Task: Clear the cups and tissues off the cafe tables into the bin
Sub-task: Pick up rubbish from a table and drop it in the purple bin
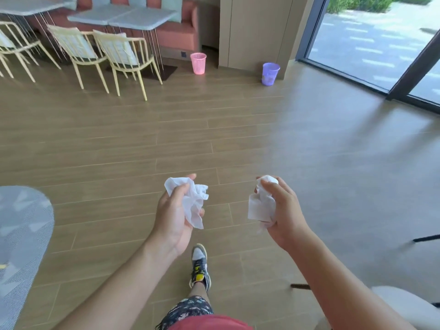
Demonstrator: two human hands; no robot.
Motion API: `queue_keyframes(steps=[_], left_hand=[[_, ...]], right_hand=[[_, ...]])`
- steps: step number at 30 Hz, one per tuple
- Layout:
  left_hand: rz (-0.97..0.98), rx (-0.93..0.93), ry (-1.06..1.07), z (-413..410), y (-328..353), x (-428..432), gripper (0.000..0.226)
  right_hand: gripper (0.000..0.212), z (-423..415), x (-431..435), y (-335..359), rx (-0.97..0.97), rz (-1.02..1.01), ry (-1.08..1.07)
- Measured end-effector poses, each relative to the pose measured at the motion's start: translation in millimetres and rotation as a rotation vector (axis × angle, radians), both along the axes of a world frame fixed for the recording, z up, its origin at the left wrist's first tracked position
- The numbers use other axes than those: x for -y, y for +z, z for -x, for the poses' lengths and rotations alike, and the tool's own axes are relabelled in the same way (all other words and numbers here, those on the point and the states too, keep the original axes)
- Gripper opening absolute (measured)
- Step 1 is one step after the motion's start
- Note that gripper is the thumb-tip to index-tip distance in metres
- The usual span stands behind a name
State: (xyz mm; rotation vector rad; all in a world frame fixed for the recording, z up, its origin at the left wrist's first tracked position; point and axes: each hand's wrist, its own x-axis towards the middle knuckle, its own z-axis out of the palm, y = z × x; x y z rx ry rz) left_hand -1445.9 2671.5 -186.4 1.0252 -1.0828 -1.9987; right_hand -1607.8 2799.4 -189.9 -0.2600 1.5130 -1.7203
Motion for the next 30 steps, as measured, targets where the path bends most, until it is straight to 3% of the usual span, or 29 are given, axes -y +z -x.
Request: queue_keyframes(steps=[4, 11, 17, 21, 30], left_hand=[[0.014, -0.001, 0.022, 75, -10, 84, 0.013], [0.041, 0.022, -0.121, 200, 5, 224, 0.009], [0.037, 0.042, -0.190, 303, 6, 295, 0.008], [0.031, 0.084, -0.231, 385, -3, 339, 0.014], [0.039, 0.104, -0.232, 608, -8, 440, 0.014]], right_hand=[[0.006, 66, 81, -7, 0.034, -0.005, -0.025], [0.008, 181, 210, 4, 0.036, 0.000, -0.106], [0.020, 273, 277, -2, 0.057, 0.004, -0.166], [0.005, 350, 320, -17, 0.074, 0.009, -0.208], [0.007, 575, 419, -21, 0.098, 0.010, -0.181]])
